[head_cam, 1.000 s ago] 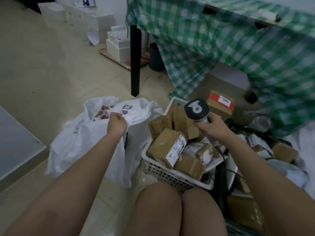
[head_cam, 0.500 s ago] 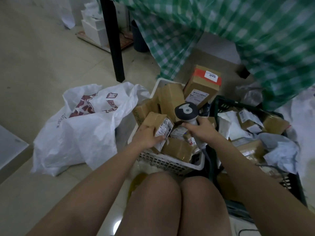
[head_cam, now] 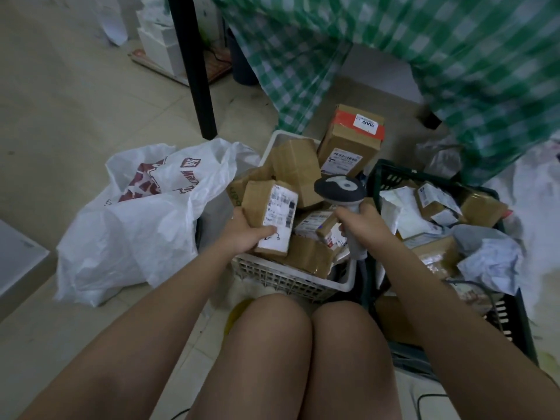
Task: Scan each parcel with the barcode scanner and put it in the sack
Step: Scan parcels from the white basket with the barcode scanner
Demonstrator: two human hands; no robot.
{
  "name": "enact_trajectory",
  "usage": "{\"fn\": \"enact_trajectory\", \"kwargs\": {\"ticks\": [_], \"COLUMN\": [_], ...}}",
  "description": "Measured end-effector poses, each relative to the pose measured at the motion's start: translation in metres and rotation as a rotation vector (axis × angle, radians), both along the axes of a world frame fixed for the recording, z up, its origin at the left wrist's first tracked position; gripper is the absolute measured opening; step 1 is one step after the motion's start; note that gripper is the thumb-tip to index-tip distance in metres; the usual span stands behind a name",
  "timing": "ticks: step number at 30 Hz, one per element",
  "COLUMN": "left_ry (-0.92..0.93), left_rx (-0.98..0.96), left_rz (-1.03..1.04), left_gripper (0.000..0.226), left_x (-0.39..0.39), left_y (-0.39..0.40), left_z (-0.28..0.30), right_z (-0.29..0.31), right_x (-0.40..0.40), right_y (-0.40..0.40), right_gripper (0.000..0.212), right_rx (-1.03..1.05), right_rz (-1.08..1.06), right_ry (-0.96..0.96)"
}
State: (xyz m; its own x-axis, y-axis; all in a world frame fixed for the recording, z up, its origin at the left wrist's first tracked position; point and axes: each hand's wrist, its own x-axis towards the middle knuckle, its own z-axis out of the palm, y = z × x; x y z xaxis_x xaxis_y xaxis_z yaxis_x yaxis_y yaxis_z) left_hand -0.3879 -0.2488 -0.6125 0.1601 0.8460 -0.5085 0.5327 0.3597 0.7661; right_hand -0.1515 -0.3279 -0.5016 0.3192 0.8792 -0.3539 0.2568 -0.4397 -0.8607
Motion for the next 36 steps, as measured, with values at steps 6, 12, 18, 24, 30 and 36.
{"fn": "enact_trajectory", "kwargs": {"ticks": [6, 12, 18, 24, 30, 36], "left_ry": [-0.275, -0.309, -0.32, -0.339, -0.32, -0.338], "left_rx": [0.016, 0.08, 0.096, 0.088, 0.082, 0.074], "left_rz": [0.041, -0.001, -0.026, -0.017, -0.015, -0.014], "left_gripper": [0.114, 0.102, 0.106, 0.11, 0.112, 0.116], "left_x": [0.017, 0.048, 0.065, 0.068, 0.065, 0.059], "left_y": [-0.02, -0.024, -0.027, -0.03, -0.033, -0.036], "left_z": [0.069, 0.097, 0.106, 0.108, 0.11, 0.114], "right_z": [0.036, 0.065, 0.076, 0.075, 0.072, 0.07], "right_x": [0.007, 0.001, -0.01, -0.014, -0.014, -0.012], "right_y": [-0.022, -0.051, -0.074, -0.077, -0.076, -0.073], "right_gripper": [0.016, 0.015, 0.028, 0.025, 0.024, 0.017], "right_rx": [0.145, 0.184, 0.245, 0.246, 0.255, 0.289], "right_rz": [-0.177, -0.066, -0.037, -0.051, -0.067, -0.073], "right_ry": [0.161, 0.176, 0.083, 0.016, 0.027, 0.112]}}
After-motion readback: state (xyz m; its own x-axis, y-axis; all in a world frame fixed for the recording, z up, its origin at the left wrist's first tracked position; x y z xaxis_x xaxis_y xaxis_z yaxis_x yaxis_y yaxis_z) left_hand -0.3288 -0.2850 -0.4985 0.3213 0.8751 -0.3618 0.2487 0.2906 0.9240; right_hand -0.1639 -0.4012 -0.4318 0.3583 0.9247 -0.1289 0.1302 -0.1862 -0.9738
